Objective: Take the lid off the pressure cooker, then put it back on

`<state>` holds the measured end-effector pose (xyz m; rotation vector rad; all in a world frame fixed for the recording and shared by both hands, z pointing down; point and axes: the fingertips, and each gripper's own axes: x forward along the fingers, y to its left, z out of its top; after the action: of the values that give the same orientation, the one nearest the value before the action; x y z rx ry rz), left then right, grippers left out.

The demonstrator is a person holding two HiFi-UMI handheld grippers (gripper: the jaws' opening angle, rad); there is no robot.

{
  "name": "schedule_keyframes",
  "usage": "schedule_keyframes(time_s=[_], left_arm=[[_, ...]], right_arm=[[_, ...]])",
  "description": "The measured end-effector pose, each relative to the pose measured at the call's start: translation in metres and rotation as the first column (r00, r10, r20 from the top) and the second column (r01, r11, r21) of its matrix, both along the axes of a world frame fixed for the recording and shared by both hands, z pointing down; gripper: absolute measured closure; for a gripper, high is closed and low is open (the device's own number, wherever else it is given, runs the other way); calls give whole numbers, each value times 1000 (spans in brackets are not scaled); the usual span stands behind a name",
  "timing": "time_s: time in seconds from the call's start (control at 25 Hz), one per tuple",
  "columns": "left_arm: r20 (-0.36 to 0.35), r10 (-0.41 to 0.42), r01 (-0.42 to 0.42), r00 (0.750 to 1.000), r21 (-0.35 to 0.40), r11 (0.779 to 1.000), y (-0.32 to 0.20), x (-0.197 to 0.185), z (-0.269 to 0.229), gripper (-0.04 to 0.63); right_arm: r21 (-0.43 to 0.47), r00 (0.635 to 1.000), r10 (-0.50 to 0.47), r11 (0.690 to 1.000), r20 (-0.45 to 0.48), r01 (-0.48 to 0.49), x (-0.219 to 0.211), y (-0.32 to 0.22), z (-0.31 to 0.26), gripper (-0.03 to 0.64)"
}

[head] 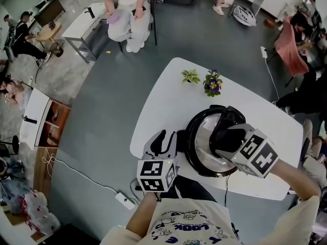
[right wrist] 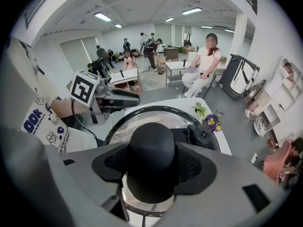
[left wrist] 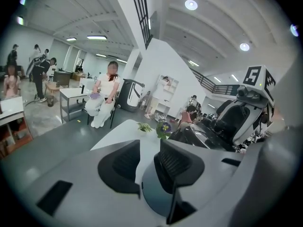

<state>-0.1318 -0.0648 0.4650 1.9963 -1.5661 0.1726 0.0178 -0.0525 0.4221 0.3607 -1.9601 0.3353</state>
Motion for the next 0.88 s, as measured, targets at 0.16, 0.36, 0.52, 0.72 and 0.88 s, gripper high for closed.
schedule_keyframes(time_s=[0.16, 0.36, 0.52, 0.72, 0.88], left_arm=[[-2, 5, -5, 1000, -11, 1000, -1, 5, 3, 465], [-5, 10, -10, 1000, -21, 1000, -4, 10, 7, 465], [-14, 16, -16, 1000, -32, 999, -4, 13, 10, 465], [-35, 16, -18, 999, -57, 998, -3, 17, 17, 465], [-57, 7, -11, 998, -60, 998, -5, 19, 19, 463]], right_arm=[[1, 1000, -4, 1000, -1, 4, 1, -1, 4, 322], [2, 1000, -2, 1000, -2, 2, 2, -2, 10, 322], [4, 1000, -2, 1000, -5, 2, 0, -2, 11, 322], [13, 1000, 1, 1000, -10, -1, 0, -2, 11, 322], [15, 1000, 1, 1000, -5, 0, 0, -3, 11, 321]])
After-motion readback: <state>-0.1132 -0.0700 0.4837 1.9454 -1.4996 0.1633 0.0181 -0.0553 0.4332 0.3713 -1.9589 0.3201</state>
